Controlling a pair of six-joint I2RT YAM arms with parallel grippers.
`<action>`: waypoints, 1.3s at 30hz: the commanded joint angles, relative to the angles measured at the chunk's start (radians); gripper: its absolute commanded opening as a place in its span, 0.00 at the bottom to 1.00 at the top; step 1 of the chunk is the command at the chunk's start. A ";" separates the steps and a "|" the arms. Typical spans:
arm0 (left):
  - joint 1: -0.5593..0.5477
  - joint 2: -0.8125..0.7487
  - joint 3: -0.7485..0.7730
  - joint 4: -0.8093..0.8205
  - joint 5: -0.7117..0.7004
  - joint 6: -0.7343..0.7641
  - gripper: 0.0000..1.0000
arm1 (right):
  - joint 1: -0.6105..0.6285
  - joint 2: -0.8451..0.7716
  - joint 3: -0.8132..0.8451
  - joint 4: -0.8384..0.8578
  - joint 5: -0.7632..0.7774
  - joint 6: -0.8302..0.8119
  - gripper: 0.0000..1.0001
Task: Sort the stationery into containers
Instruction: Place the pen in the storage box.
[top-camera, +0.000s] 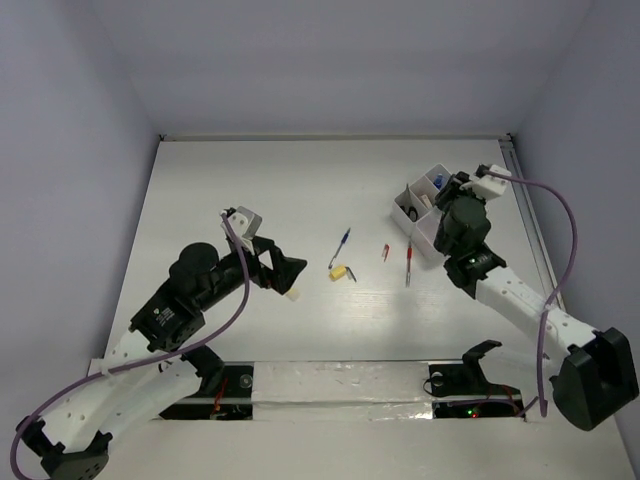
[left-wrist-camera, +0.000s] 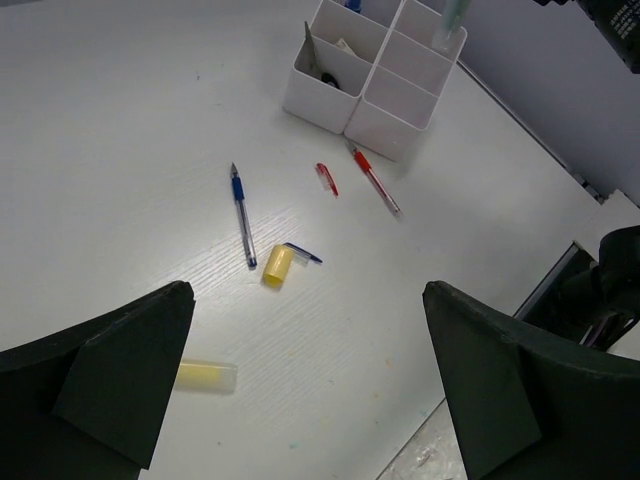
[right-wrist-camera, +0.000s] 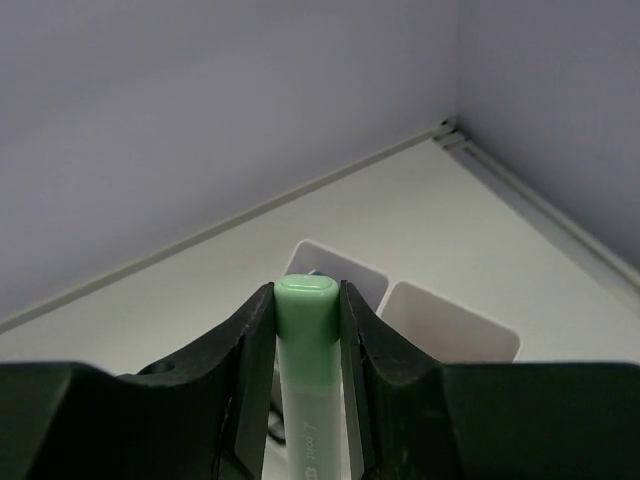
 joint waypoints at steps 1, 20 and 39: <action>0.001 -0.023 -0.003 0.030 -0.030 0.017 0.99 | -0.033 0.079 -0.019 0.265 0.071 -0.281 0.00; 0.001 -0.034 -0.009 0.033 -0.021 0.017 0.99 | -0.101 0.422 -0.071 0.712 0.063 -0.542 0.00; 0.001 0.004 -0.006 0.035 -0.001 0.020 0.99 | -0.110 0.340 -0.066 0.407 0.033 -0.295 0.60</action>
